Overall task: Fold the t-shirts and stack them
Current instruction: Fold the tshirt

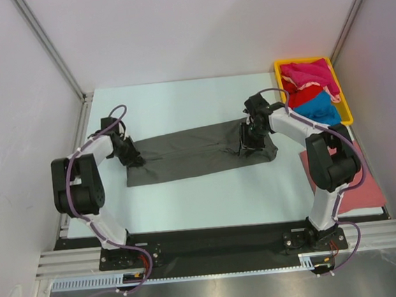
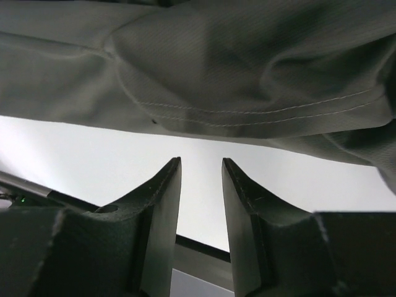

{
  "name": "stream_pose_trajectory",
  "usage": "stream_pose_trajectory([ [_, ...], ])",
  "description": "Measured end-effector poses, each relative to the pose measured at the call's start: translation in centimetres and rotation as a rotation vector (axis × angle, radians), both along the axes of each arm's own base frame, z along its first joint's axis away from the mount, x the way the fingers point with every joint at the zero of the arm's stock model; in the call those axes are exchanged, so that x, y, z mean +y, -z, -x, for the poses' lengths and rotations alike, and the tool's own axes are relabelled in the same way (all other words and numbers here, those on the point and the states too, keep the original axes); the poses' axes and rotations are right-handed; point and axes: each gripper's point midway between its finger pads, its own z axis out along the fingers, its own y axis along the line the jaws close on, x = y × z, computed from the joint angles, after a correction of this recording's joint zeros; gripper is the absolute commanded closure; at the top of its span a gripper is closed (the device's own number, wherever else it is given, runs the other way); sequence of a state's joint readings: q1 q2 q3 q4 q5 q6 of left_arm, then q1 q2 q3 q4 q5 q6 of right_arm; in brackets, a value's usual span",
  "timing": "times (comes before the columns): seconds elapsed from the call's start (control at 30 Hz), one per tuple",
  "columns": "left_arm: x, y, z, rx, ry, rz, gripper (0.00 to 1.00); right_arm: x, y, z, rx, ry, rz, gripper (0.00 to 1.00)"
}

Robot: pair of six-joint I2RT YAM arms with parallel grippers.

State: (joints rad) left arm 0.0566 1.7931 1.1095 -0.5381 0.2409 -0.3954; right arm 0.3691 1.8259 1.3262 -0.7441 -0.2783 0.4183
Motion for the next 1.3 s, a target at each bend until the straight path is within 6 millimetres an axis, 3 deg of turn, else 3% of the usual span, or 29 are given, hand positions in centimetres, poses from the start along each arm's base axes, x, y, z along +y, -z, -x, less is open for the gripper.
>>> stream_pose_trajectory([
  [0.3, -0.4, -3.9, 1.8, -0.097, 0.004, -0.006, 0.74, -2.9, 1.3, -1.4, -0.018, 0.064, 0.088, 0.61],
  [0.6, -0.2, -1.5, 3.0, -0.025, -0.001, -0.017, 0.75, -8.8, 2.9, -2.0, 0.006, 0.165, 0.150, 0.61],
  [0.87, 0.2, -0.5, 3.1, -0.001, -0.010, -0.027, 0.76, -12.0, 4.2, -2.6, 0.027, 0.214, 0.171, 0.61],
  [1.07, 0.1, -1.1, 3.1, -0.017, -0.008, -0.017, 0.74, -11.3, 2.9, -2.3, 0.025, 0.192, 0.157, 0.50],
  [1.2, -0.3, -2.7, 3.1, -0.062, -0.005, 0.002, 0.73, -8.6, 0.2, -2.1, -0.031, 0.153, 0.100, 0.50],
  [1.3, -0.6, -3.5, 3.1, -0.084, -0.006, 0.017, 0.73, -6.3, -0.4, -1.8, -0.047, 0.125, 0.066, 0.52],
])
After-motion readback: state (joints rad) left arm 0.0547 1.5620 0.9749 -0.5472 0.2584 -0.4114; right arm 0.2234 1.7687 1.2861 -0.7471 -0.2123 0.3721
